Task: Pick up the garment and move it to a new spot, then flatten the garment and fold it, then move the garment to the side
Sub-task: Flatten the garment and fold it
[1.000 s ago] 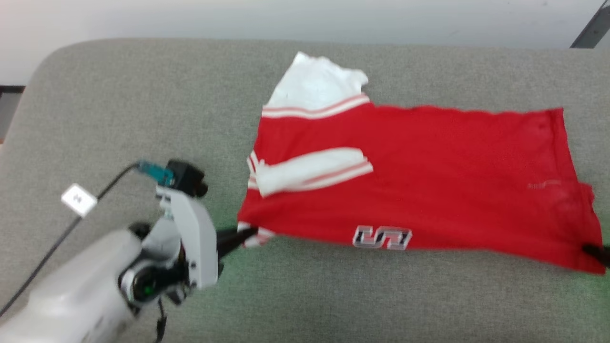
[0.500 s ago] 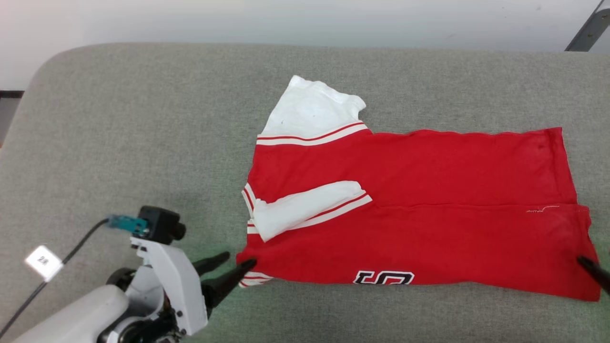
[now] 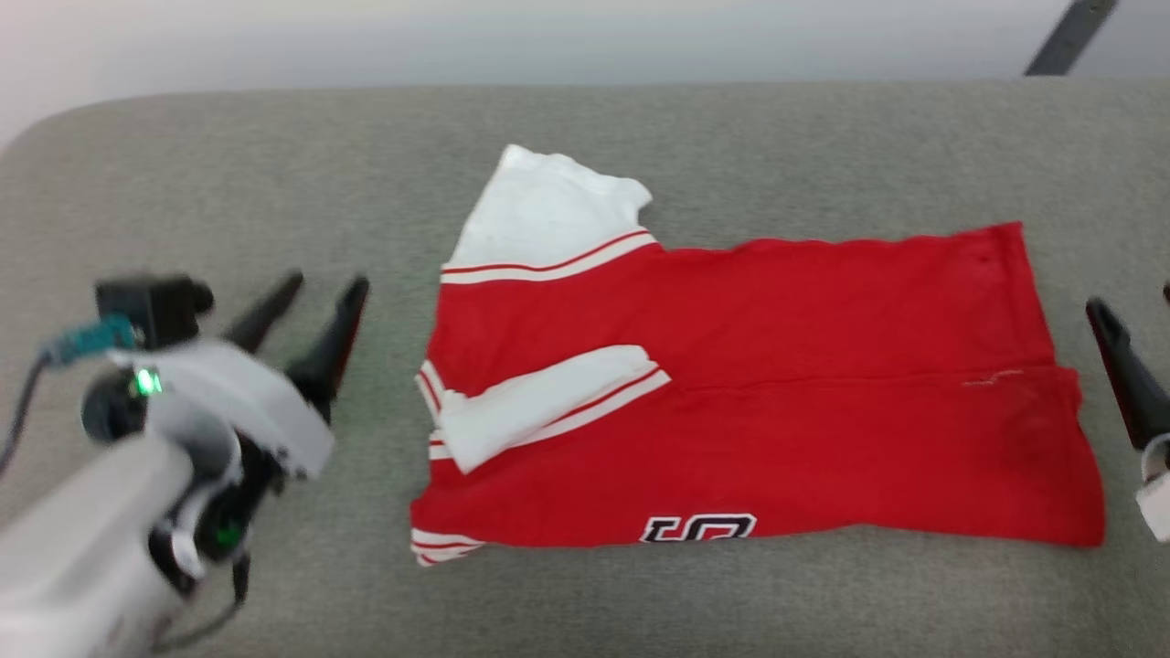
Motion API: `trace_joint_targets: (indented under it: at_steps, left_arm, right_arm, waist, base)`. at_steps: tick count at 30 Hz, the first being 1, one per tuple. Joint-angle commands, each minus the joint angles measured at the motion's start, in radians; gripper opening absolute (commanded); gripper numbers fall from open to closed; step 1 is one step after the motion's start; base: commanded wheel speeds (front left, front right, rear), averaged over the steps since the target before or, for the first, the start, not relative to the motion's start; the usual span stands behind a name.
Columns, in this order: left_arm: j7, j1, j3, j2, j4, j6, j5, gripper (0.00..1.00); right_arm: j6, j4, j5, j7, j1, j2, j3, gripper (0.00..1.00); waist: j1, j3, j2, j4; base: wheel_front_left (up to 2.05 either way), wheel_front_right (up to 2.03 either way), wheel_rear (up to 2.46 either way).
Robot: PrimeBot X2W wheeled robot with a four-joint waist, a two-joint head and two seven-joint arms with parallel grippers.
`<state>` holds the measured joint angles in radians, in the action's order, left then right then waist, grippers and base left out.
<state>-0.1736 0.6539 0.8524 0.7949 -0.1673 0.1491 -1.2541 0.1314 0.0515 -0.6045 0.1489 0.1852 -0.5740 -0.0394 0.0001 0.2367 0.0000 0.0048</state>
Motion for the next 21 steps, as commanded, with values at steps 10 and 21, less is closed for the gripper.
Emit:
trace_joint_targets:
  at_steps: [10,21]
  left_arm:
    - [0.111,0.397,0.018,-0.108,-0.347,-0.104,0.124,1.00]
    - [0.754,0.652,0.084,-0.148,-0.748,-0.222,0.007,1.00]
  right_arm:
    - [-0.002,-0.016,0.044,-0.234,0.122,0.158,0.001,1.00]
    - [-0.002,-0.039,0.017,-0.255,0.172,0.170,-0.089,1.00]
  waist:
    - [-0.0001,0.138,0.0000,-0.193]
    - [-0.0001,0.227,0.0000,-0.334]
  base:
    - [0.00,0.00,0.00]
    - [0.00,0.00,0.00]
